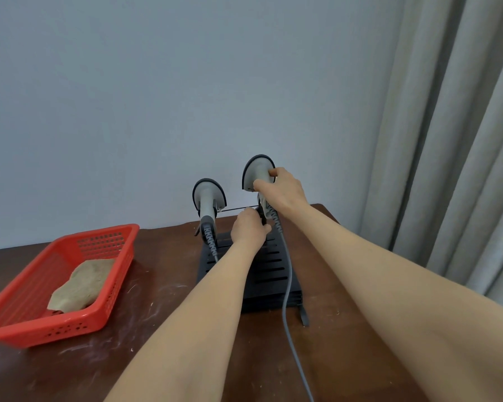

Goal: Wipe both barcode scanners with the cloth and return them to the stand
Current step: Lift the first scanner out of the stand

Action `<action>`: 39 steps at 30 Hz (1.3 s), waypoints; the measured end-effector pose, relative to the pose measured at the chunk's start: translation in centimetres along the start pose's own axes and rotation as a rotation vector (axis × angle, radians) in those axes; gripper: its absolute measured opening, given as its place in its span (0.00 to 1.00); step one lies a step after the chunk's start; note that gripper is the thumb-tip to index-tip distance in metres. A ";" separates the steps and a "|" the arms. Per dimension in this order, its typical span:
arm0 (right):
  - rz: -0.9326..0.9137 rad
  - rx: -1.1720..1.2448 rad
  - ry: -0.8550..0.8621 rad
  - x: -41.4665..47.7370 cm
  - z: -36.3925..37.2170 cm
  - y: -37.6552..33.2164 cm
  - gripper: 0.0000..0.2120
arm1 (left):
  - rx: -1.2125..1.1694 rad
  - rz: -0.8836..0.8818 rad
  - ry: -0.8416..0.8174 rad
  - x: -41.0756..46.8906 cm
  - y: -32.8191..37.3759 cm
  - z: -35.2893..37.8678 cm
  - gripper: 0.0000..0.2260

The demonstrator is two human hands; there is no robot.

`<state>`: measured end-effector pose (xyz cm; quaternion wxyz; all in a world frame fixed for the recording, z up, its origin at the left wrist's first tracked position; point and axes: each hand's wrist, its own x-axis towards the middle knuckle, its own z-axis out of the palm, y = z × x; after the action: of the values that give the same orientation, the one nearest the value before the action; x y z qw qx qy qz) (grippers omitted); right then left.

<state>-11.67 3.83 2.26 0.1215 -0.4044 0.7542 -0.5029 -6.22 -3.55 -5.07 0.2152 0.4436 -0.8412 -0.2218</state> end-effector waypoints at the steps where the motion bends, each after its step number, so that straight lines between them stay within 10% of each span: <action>1: 0.005 0.002 0.001 0.0 -0.1 0.0 0.29 | 0.005 -0.004 -0.008 0.0 0.1 -0.1 0.11; 18: -0.005 0.192 -0.024 -3.5 -2.4 -1.5 0.12 | -0.026 0.049 -0.001 -2.8 2.2 -6.6 0.06; 31: 0.019 0.494 -0.311 -7.4 -2.1 -0.7 0.12 | -0.972 -0.245 -0.219 -6.7 -0.8 -9.8 0.23; 39: 0.137 0.596 -0.468 -8.3 -1.4 0.4 0.11 | -1.257 -0.274 -0.237 -9.2 -1.0 -9.0 0.14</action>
<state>-7.36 10.94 0.70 0.4359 -0.4039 0.5520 -0.5850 4.13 2.07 0.12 0.3094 0.3088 -0.5050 -0.7442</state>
